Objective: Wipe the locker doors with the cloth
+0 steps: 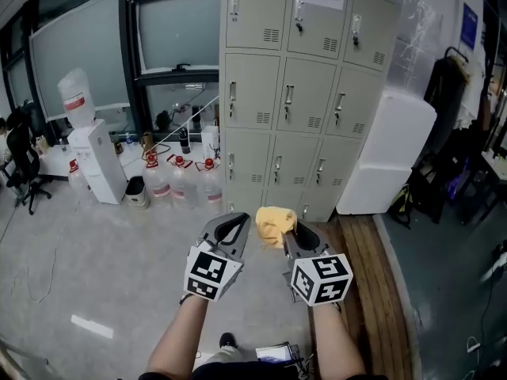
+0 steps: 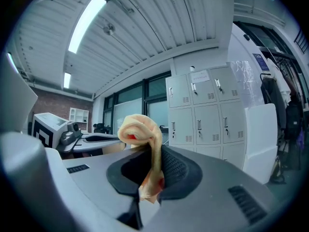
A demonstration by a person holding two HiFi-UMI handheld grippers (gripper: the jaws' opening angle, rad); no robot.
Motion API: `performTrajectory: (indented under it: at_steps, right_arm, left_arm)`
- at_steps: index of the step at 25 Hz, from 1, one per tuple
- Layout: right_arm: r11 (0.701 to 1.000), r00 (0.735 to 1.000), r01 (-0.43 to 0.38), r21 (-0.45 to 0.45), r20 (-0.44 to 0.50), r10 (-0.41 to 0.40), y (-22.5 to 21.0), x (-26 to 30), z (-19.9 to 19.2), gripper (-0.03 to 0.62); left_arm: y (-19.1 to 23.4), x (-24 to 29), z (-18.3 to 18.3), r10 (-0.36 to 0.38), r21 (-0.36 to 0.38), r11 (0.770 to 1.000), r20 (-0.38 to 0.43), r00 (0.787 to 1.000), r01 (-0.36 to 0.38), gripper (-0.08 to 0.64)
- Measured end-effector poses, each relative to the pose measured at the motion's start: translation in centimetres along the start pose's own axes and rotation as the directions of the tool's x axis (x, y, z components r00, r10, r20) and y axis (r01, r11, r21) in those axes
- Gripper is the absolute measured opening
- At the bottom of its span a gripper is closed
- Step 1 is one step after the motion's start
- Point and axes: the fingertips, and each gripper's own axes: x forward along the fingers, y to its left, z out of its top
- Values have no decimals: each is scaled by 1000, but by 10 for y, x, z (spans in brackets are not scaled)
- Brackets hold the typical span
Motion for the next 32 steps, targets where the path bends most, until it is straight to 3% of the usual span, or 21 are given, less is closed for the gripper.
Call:
performTrajectory:
  at_steps: [13,22,26,32]
  right_arm:
    - [999,999,47,-5,8,-47,-6,145,24,67]
    - [998,998,55,-7,-14,-56,-19,199,20,67]
    - [998,999,38,46,-8,-38,-36,221,17,67]
    - [998,1000,24,50,10,-25,-72,261,22,67]
  left_arm:
    - [128,69,-20,-67,-17,998,36,997,68,21]
    - [160,108,-42,-92,-39,995,21,996,93,21]
    - [163,131,-47,-124,-37,991,33,992,126,21]
    - [179,179,-54,-118,-14,993,5,993,118,21]
